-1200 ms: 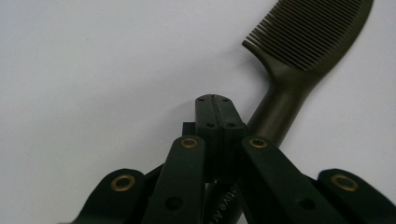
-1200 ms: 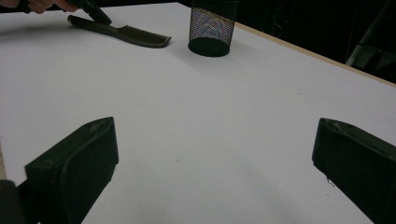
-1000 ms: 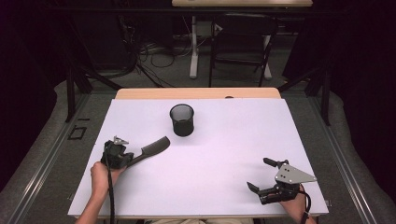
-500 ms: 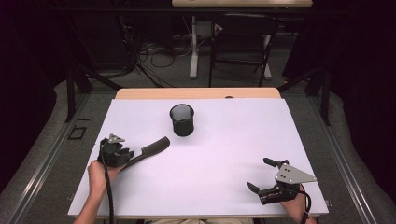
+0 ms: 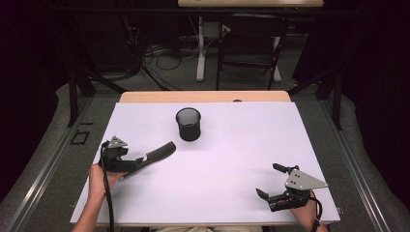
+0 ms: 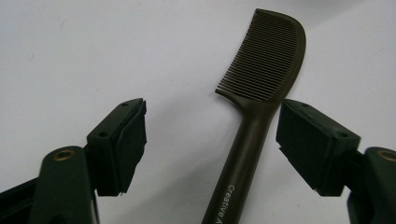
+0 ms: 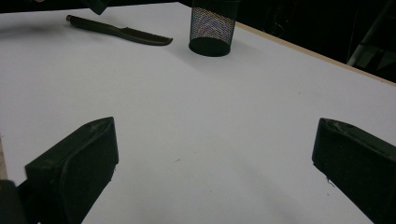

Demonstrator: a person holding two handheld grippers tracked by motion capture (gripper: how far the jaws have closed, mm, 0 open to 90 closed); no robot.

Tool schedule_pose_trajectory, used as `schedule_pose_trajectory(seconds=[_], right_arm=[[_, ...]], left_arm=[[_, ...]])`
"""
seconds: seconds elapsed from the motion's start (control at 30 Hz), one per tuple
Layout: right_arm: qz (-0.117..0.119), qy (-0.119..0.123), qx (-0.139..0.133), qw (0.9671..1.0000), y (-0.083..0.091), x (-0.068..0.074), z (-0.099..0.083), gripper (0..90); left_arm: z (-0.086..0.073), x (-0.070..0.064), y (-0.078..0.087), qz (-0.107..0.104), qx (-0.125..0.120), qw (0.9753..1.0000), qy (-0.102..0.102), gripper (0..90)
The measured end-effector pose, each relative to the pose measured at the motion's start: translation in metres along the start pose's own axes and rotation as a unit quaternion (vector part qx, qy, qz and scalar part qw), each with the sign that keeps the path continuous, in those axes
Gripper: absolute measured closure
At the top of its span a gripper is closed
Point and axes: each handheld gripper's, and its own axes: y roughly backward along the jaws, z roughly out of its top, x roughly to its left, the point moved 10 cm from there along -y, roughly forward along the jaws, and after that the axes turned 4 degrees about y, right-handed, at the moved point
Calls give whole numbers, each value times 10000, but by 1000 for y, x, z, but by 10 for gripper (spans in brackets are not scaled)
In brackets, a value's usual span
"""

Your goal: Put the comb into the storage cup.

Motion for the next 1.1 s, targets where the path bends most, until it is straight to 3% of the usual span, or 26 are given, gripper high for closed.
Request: schedule_pose_trajectory(seconds=[0.4, 0.73, 1.1], right_arm=[[17, -12, 4, 10000, 0, 0, 0, 0], [30, -16, 18, 10000, -1, 0, -1, 0], [31, -28, 20, 10000, -1, 0, -1, 0]], left_arm=[[3, -10, 1, -185, -40, 9986, -497, 8], [2, -16, -2, -154, 144, 9953, -949, 2], [0, -21, -5, -190, 340, 9912, -1264, 0]])
